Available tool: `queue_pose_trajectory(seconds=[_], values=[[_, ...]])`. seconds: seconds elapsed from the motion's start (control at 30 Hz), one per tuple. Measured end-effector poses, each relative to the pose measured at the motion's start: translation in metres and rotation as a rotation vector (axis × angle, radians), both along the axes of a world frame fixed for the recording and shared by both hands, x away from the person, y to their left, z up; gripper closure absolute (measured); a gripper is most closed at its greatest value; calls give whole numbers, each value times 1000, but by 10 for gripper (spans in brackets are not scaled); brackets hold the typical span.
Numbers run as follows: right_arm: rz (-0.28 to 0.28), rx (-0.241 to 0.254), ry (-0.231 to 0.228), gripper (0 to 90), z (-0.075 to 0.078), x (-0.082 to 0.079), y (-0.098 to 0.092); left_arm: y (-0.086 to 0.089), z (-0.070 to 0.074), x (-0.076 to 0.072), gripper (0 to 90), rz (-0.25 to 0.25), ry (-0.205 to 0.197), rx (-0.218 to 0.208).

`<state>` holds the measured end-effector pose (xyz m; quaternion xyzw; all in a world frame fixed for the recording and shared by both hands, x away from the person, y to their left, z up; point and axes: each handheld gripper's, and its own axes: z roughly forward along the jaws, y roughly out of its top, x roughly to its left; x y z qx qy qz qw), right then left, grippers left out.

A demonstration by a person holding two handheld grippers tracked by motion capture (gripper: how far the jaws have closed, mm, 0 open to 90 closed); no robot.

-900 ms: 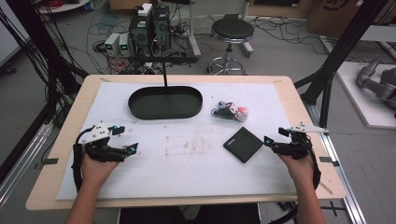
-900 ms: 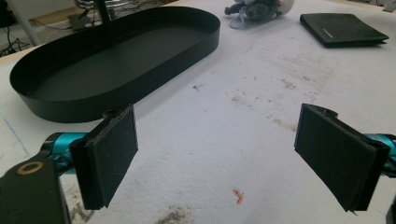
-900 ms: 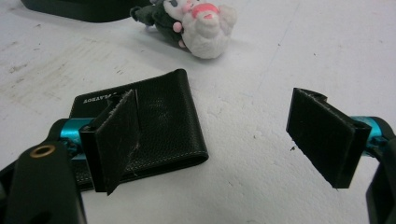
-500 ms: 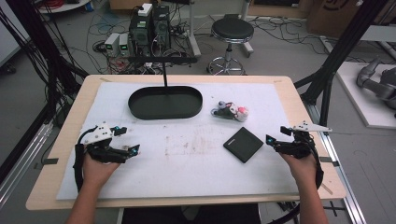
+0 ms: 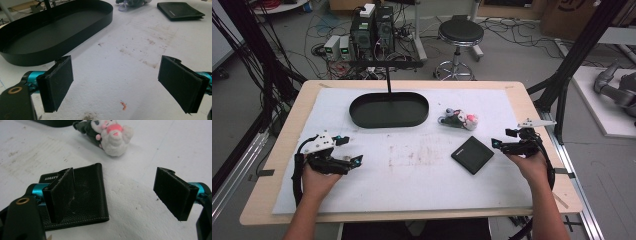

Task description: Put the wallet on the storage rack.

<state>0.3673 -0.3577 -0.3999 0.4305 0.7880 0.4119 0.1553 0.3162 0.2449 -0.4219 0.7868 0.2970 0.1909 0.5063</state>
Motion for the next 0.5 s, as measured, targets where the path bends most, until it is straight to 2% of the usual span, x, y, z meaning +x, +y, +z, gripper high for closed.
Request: queue_pose_trajectory(seconds=[0.17, 0.2, 0.23, 0.27, 0.3, 0.37, 0.5], values=[[48, 2, 45, 183, -4, 11, 7, 0, 0, 0, 128, -2, 1, 8], [64, -3, 68, 185, -8, 15, 10, 0, 0, 0, 128, -4, 0, 13], [64, -3, 68, 185, -8, 15, 10, 0, 0, 0, 128, -6, -3, 13], [68, -12, 86, 187, -10, 17, 13, 0, 0, 0, 128, -3, -1, 10], [76, -42, 122, 188, -16, 21, 18, 0, 0, 0, 128, -4, 0, 12], [80, -56, 144, 233, -20, 23, 21, 0, 0, 0, 128, -5, 1, 12], [86, -43, 173, 282, -27, 25, 23, 0, 0, 0, 128, -6, 1, 12]])
